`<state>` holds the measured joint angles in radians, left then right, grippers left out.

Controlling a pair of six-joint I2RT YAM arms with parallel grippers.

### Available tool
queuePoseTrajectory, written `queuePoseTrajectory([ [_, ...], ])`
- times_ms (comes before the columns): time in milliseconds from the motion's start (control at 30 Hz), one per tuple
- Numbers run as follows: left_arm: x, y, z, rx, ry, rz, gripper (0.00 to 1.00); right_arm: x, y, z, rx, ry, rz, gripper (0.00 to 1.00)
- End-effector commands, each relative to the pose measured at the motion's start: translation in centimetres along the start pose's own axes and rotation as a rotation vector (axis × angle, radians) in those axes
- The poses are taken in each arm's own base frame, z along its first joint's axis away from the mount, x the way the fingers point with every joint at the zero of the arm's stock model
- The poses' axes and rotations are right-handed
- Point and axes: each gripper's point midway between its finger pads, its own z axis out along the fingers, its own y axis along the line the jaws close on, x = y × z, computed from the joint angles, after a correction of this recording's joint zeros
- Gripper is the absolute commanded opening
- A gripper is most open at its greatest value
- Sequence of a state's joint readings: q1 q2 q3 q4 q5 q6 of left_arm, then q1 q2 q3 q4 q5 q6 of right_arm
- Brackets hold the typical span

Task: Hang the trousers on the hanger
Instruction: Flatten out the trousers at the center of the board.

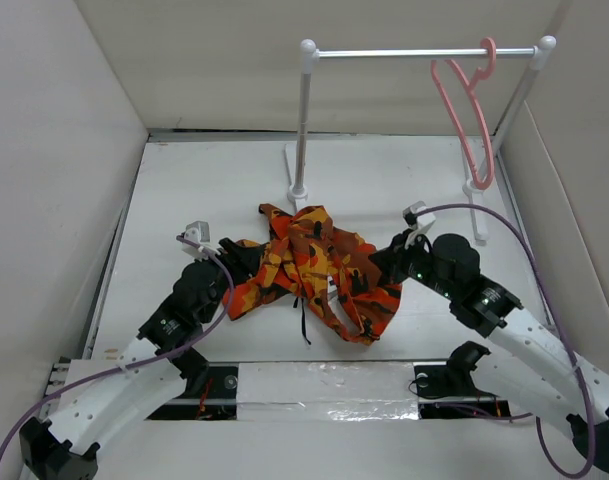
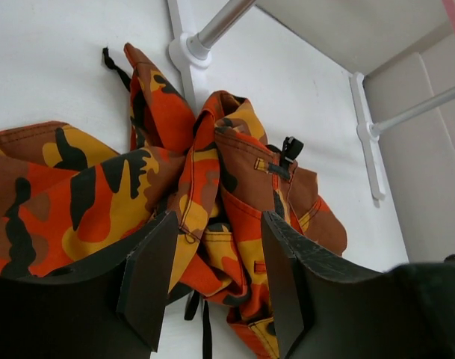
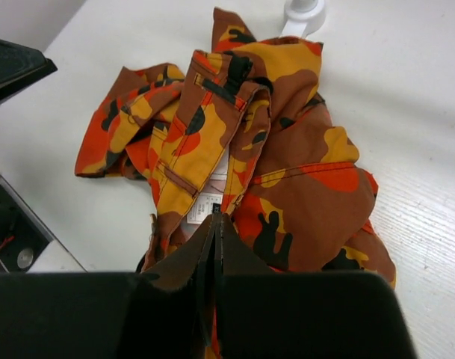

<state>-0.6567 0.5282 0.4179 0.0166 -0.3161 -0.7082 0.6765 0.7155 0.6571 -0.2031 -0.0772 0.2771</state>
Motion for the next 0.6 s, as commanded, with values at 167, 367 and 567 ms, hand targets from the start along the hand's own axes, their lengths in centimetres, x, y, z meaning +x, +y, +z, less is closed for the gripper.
queuePoseTrajectory([
  [167, 2.5, 0.9, 0.1, 0.002, 0.084, 0.032, 0.41, -0.4, 2.8, 3.8, -0.149, 0.018, -0.010, 0.47],
  [367, 5.1, 2.4, 0.7, -0.043, 0.174, 0.079, 0.53, 0.1, 2.2, 8.2, -0.125, 0.068, -0.021, 0.76],
  [567, 7.5, 4.6, 1.1, -0.106, 0.242, 0.108, 0.73, 0.1, 1.5, 12.2, -0.098, 0.073, -0.024, 0.81],
])
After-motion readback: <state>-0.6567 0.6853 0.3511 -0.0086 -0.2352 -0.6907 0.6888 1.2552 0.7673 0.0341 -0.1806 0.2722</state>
